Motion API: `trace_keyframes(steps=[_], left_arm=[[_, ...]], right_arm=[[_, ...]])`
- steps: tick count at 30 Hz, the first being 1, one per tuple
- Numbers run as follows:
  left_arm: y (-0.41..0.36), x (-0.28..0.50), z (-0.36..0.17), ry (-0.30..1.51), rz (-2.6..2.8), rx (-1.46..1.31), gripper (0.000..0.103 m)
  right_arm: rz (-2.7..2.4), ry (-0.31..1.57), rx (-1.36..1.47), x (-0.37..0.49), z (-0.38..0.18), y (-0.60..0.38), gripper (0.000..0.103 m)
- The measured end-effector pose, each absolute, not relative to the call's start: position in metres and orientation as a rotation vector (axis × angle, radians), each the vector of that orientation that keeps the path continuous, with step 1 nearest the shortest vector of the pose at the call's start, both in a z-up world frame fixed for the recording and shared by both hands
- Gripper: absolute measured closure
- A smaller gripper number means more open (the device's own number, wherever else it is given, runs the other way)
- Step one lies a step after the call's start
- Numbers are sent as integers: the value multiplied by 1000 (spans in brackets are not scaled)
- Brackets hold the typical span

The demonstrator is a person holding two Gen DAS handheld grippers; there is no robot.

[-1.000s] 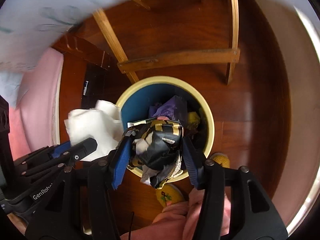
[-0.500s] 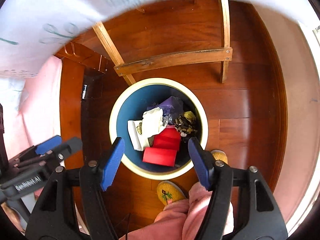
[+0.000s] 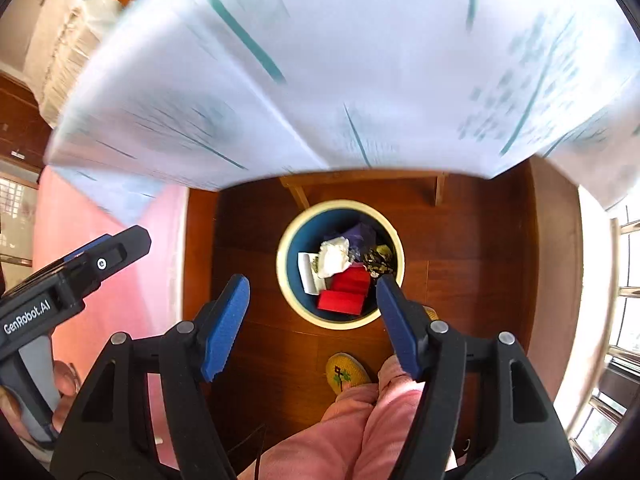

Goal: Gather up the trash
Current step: 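Move both open tools back from the bin toward the table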

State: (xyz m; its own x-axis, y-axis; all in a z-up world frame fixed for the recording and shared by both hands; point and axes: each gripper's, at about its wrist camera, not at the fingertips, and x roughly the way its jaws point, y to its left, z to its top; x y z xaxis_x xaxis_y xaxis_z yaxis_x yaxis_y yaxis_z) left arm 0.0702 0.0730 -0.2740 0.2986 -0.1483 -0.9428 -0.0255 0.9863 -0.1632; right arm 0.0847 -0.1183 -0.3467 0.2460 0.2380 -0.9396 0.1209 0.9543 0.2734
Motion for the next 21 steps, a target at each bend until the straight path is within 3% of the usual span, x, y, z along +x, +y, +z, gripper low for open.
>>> trace_keyframes(steps=[10,21], left_arm=[[81,55,-140,1100,-80,-89,22],[59,56,-32,959,-168,-51,19]], right_arm=[[134,1155,234,71,-216,-111,39],[135,949,238,79,-86,-109,39]])
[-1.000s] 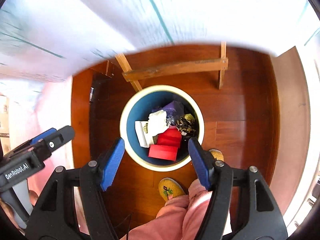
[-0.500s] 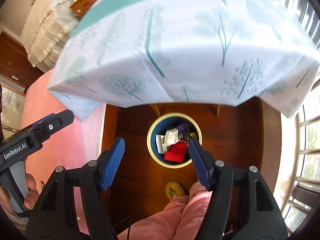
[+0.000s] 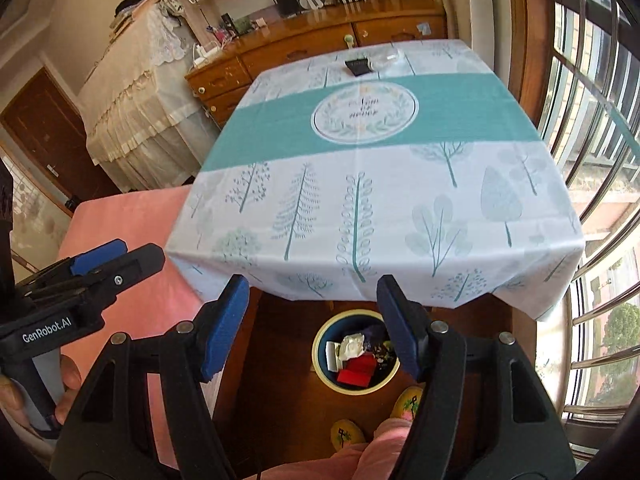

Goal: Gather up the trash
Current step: 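Move both open tools back from the bin toward the table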

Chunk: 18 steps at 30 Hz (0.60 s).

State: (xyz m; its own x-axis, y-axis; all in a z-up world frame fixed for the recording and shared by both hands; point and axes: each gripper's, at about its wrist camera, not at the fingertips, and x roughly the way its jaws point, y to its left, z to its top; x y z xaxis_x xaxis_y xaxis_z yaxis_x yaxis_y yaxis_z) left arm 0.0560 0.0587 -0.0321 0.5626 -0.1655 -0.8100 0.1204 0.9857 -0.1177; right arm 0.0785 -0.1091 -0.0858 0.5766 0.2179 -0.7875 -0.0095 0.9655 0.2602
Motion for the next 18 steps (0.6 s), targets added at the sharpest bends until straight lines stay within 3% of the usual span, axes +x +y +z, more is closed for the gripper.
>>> trace_keyframes(steps=[10,18], left_arm=[[42,92,43,877,-205,-13,17],[39,158,70,855,-195,-8,10]], right_arm=[[74,858,210,103,5,-118,39],[60,816,167,161,43,-135,39]])
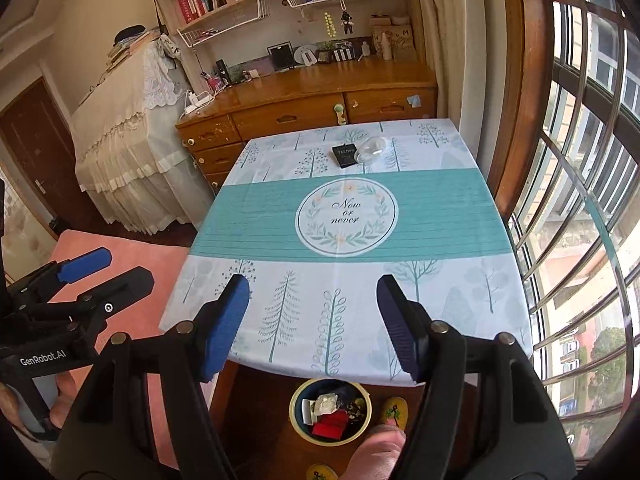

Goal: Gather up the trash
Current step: 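Move both open tools back from the bin toward the table, then grasp the clear plastic pouch with the right tool while the left tool grasps the black TALOPN card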

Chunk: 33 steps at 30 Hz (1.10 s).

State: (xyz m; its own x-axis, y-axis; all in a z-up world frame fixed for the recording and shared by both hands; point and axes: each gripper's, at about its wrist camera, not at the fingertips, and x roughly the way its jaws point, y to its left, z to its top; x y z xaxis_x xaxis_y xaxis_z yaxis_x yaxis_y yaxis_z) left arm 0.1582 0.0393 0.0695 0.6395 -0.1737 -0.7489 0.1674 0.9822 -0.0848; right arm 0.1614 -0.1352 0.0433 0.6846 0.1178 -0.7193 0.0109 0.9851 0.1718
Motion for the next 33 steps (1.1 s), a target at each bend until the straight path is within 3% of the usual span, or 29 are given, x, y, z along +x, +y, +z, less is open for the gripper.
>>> trace_keyframes(steps=[5,12,22,28,33], left_arm=[[33,231,71,876,-185,-25,10],[7,363,47,948,-101,-52,10],[-53,554,-52,1127,-72,-93,12],[-49,615,-114,1232,-42,-175,22],[-43,646,-145,1275,-12,-243,23]], right_arm=[[52,829,164,232,40,-154,39],[114,923,202,366,-7,-197,39],[176,1061,264,559,-83,-281,39],[186,1158,352,650,-150,-312,40],[197,1229,453,696,-203,-320,40]])
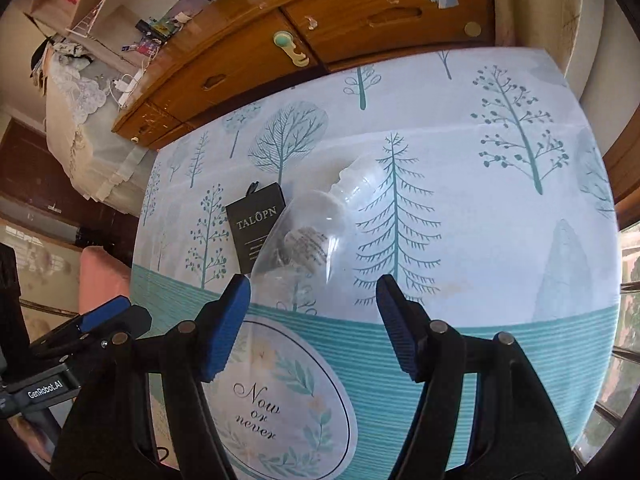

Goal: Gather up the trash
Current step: 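Grasp the clear plastic pouch with the right tool while the left tool grasps the black TALOPN card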

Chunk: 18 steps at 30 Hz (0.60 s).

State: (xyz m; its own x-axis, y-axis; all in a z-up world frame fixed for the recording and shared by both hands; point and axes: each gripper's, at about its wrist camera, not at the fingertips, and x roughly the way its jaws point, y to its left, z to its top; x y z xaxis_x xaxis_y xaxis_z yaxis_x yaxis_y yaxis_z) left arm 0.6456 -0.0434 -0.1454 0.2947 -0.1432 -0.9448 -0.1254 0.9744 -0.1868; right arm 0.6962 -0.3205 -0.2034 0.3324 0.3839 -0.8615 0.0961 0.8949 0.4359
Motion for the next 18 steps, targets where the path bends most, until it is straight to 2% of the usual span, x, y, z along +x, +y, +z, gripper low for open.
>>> trace_keyframes(steps=[8,11,13,18], left_arm=[[-42,667,-164,1298,-13,-261,23],[-44,675,-170,1306,-19,-274,23],[-46,680,-174,1313,-27,-286,23],[-53,692,-180,1322,-33,-305,23]], right_arm=[[265,1273,649,734,-254,-319,43],[319,1252,711,742,-260,-315,59],[360,1237,753,745,-261,-311,75],[382,1201,718,745,-252,-308,77]])
